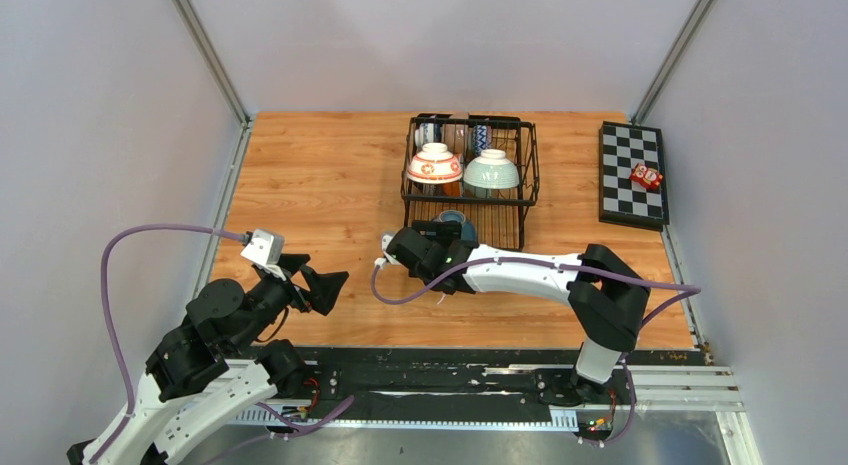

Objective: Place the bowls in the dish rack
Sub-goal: Turn the bowl upside down on the dish rack.

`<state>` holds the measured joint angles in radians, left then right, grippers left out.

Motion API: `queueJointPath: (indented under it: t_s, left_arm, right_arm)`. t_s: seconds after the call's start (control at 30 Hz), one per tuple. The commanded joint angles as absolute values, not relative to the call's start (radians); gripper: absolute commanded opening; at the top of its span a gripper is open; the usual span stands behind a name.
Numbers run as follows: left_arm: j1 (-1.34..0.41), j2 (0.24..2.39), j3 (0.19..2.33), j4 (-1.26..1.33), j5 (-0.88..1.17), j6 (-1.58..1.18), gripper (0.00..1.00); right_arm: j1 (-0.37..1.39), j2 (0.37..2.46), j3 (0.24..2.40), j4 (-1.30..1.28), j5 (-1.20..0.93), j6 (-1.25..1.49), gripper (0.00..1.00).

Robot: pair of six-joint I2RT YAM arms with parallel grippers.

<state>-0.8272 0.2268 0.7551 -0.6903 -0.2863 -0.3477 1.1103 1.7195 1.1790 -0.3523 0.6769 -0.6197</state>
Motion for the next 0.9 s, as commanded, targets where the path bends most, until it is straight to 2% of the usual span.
queueJointPath:
  t_s: [0.0,0.53,0.73,0.87]
  left_arm:
    - [-0.83,0.215,0.742,-0.687,-0.301,-0.333,0.99]
    - [-0.83,0.218,0.744,-0.684,-0.301,-0.333,0.99]
    - [-0.83,0.222,0.745,-0.684,-0.298,-0.331,0.99]
    - [-0.83,0.224,0.744,-0.683,-0.296,-0.331,0.99]
  right_arm:
    - [1.104,1.738,1.178,-0.369,0.673,-0.593,0.32]
    - [1.103,1.754,1.201,-0.406,0.655,-0.58,0.54]
    - [1.106,1.751,1.21,-0.422,0.642,-0.575,0.63]
    - [1.106,1.748,1.21,-0.43,0.634,-0.572,0.73]
